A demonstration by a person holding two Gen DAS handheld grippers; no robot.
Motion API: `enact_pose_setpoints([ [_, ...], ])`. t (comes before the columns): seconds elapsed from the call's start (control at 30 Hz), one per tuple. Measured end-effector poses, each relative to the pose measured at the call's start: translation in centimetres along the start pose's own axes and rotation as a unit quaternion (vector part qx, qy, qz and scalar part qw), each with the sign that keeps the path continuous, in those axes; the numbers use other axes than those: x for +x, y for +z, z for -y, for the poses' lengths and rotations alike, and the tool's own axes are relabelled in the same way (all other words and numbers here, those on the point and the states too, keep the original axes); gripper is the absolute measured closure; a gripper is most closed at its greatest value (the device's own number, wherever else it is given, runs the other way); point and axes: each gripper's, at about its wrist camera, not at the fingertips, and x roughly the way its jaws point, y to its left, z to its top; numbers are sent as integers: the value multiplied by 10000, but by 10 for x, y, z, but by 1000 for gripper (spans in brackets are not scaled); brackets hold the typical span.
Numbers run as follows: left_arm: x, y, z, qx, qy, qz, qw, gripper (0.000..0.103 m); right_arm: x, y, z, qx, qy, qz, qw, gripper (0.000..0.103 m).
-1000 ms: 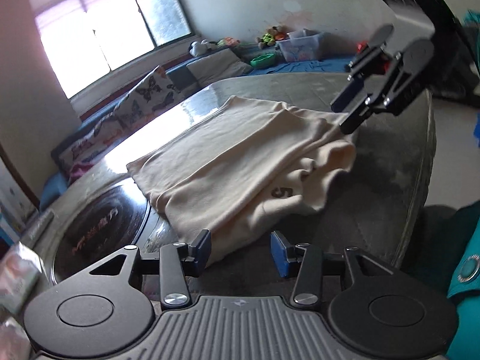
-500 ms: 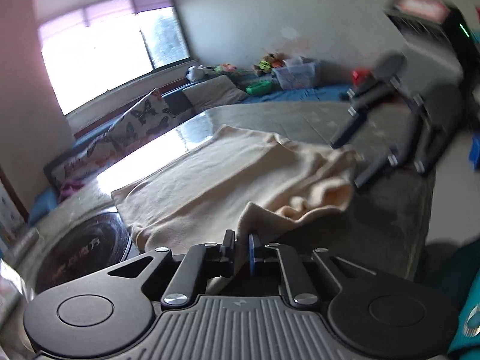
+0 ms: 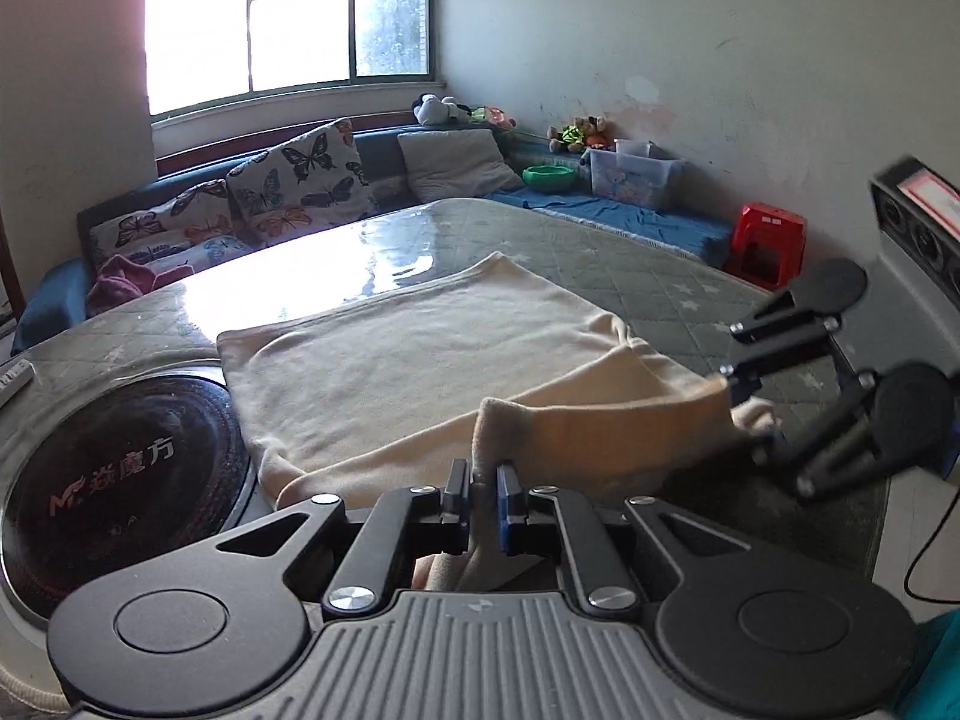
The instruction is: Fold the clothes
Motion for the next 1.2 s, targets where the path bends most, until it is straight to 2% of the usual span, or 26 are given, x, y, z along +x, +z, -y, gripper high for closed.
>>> enact_pose_setpoints([
  [0.1,-10,-10,4,237,58,-17,9997,84,0,5,13,388,170,14,9991,88],
  [0.17,-14,-18,8,478,136,-36,9988,82,-2,9,22,614,248,63,9978,89],
  [0.27,-21,-30,14,841,254,-63,9961,62,-5,12,28,819,296,141,9961,89],
  [0.4,-19,-43,17,1256,432,-110,9911,62,-8,16,32,955,294,200,9948,90],
  [0.43,-18,-44,17,1322,478,-126,9900,63,-8,17,32,984,276,207,9945,91],
  [0.5,-18,-45,16,1370,515,-111,9892,81,-7,18,31,1011,215,234,9944,92],
  [0.6,-25,-42,15,1307,484,-13,9902,92,-9,16,28,1054,159,309,9938,93],
  [0.87,-61,-32,25,1065,254,256,9937,95,-43,15,20,981,126,602,9933,93],
  [1.1,-124,-29,61,921,96,384,9950,95,-103,13,-6,731,343,674,9945,93],
  [1.2,-137,-34,70,799,7,321,9963,95,-124,10,-20,783,501,644,9936,94],
])
